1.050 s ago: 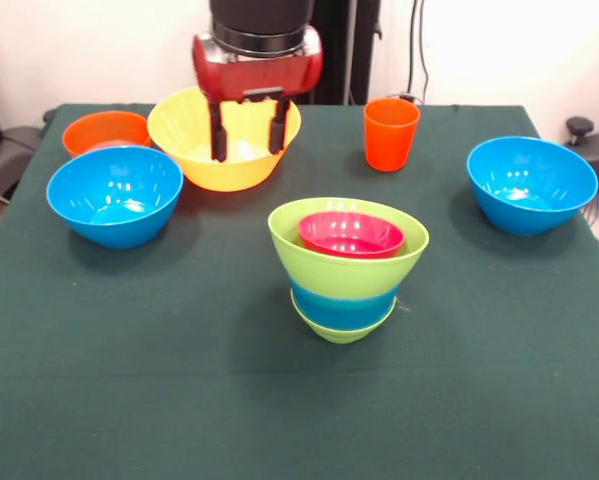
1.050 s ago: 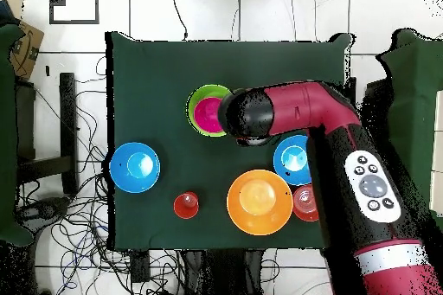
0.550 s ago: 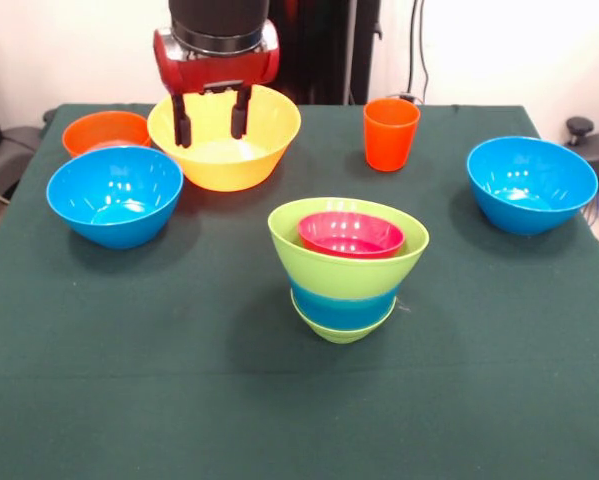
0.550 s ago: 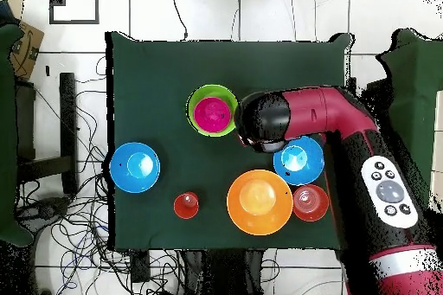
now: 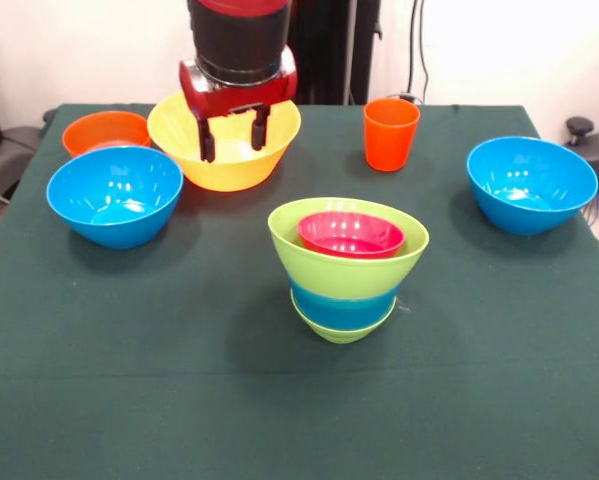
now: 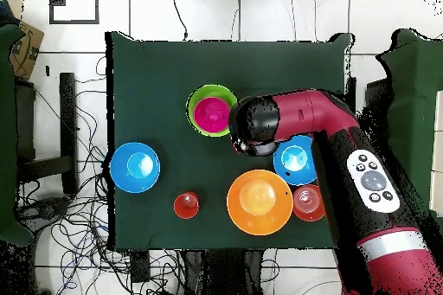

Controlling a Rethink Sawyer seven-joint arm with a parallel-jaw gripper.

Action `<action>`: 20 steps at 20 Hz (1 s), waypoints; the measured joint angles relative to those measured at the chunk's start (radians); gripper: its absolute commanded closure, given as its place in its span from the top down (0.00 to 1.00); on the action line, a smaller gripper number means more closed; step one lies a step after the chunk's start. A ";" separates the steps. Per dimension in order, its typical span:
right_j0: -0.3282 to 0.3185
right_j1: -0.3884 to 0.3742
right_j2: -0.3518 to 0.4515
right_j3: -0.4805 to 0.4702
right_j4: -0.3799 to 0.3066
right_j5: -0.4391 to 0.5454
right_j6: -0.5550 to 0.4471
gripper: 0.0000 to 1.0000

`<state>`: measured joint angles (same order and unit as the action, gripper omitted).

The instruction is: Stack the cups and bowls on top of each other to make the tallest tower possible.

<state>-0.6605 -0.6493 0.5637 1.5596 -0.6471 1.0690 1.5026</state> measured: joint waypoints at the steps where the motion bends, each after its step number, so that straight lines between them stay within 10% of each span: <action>1: 0.000 0.005 0.000 0.000 0.000 0.000 0.000 1.00; 20: 0.010 0.037 0.005 0.002 -0.099 0.109 -0.173 1.00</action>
<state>-0.6505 -0.6127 0.5688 1.5612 -0.7461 1.1776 1.3292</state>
